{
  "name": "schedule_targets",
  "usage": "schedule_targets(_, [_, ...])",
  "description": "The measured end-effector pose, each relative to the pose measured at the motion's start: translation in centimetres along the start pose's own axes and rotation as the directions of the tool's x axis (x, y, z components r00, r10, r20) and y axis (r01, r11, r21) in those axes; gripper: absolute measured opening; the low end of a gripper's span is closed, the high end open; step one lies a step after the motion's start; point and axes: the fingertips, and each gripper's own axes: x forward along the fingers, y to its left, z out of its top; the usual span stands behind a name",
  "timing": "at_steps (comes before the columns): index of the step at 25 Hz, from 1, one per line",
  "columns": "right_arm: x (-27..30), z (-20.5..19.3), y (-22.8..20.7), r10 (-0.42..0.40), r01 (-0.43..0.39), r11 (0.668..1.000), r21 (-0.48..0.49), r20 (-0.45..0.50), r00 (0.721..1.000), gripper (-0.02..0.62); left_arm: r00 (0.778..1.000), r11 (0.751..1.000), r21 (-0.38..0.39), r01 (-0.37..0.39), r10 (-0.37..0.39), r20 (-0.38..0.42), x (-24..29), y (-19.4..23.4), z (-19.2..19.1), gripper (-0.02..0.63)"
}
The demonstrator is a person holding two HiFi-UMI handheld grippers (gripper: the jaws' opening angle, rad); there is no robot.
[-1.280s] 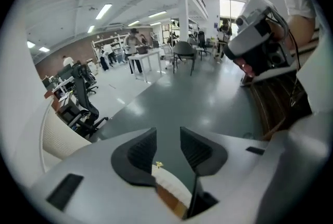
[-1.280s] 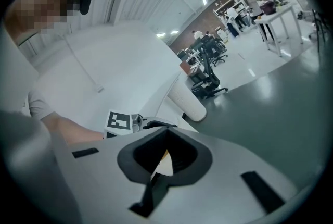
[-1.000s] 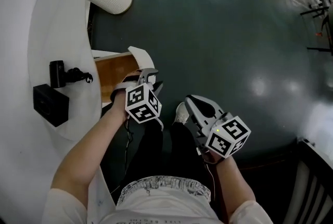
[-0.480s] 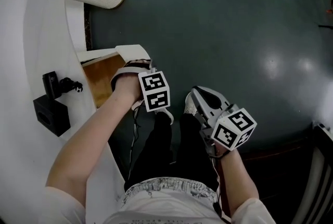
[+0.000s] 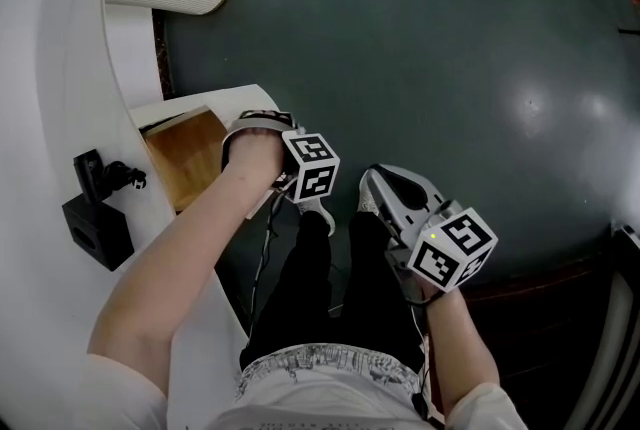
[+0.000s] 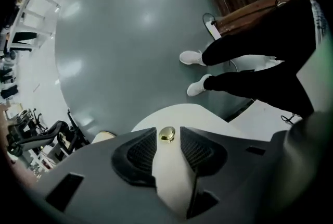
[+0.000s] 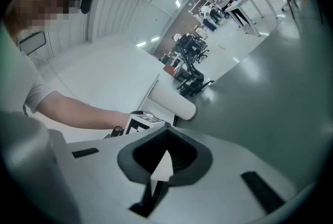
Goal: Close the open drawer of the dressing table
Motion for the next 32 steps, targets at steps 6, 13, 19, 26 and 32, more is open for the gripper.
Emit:
schedule_targets(6, [1.2,-0.4,-0.3,0.018,-0.018,0.999,-0.03,-0.022,1.0,0.009,0.998,0.999,0.005,0.033,-0.032,-0.045,1.4,-0.2,0.0,0.156])
schedule_targets(13, [1.9,-0.3,-0.5,0.02,-0.02,1.0,-0.018,-0.017,1.0,0.009,0.992,0.997,-0.001,0.079,-0.078,-0.095,2.7,0.0,-0.1,0.172])
schedule_targets(19, [1.4,-0.1,-0.9,0.006,-0.006,1.0,-0.006,-0.008,1.0,0.009,0.983,0.987,-0.047,0.155,-0.159,-0.095,2.9,-0.3,-0.5,0.133])
schedule_targets(26, [1.2,-0.4,-0.5,0.006,-0.006,1.0,0.0,-0.007,1.0,0.009,0.979,0.99,-0.047,0.137,-0.142,-0.148,4.1,-1.3,-2.9,0.13])
schedule_targets(32, [2.5,-1.6,0.7,0.022,-0.023,1.0,-0.006,-0.037,0.999,0.009,0.979,0.992,-0.06,0.114,-0.122,-0.165,5.6,-2.3,-6.0,0.13])
